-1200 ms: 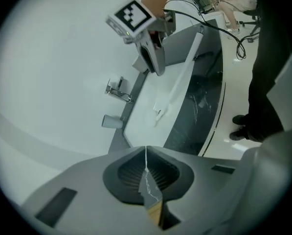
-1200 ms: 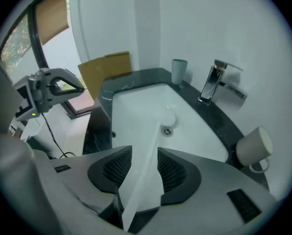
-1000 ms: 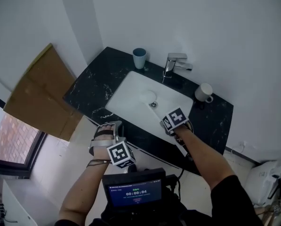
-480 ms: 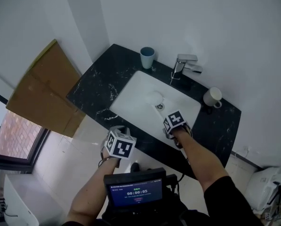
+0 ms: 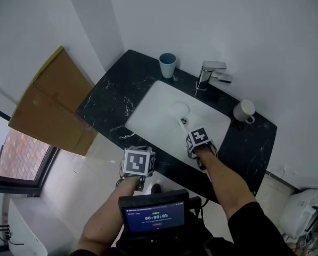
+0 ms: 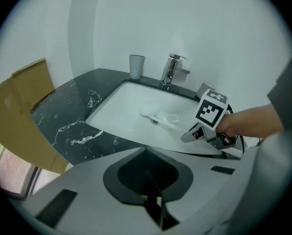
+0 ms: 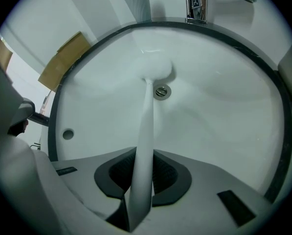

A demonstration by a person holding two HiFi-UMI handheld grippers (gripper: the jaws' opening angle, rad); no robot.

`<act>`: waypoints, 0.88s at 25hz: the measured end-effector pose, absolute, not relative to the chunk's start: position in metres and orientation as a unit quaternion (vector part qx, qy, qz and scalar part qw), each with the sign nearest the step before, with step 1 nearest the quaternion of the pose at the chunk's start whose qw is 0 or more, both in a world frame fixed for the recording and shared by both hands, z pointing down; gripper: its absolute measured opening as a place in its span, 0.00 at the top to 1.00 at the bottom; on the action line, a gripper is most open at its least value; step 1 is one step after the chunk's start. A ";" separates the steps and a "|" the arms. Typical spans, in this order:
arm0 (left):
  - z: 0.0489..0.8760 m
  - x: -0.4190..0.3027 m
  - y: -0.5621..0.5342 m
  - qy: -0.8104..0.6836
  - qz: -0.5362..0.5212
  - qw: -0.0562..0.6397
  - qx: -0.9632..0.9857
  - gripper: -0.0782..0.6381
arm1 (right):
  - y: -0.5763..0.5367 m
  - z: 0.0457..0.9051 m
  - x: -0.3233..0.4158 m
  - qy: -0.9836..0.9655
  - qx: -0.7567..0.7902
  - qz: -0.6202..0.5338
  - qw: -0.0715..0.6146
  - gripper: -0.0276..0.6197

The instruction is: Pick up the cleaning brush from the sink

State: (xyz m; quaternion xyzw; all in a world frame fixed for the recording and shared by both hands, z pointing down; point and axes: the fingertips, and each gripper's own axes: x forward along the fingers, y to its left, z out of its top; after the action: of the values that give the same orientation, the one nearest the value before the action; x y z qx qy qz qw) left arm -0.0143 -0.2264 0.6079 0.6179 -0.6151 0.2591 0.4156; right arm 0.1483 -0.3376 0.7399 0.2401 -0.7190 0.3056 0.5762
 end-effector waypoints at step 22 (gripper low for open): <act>0.578 -0.034 -0.238 -0.623 0.209 0.383 0.649 0.89 | -0.329 0.698 0.141 -0.767 0.218 0.327 0.508 0.89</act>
State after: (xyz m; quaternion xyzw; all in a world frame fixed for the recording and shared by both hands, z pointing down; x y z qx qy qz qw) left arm -0.0336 -0.2376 0.5779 0.6495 -0.6225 0.2089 0.3834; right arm 0.1414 -0.3291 0.6975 0.2181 -0.7666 0.3272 0.5077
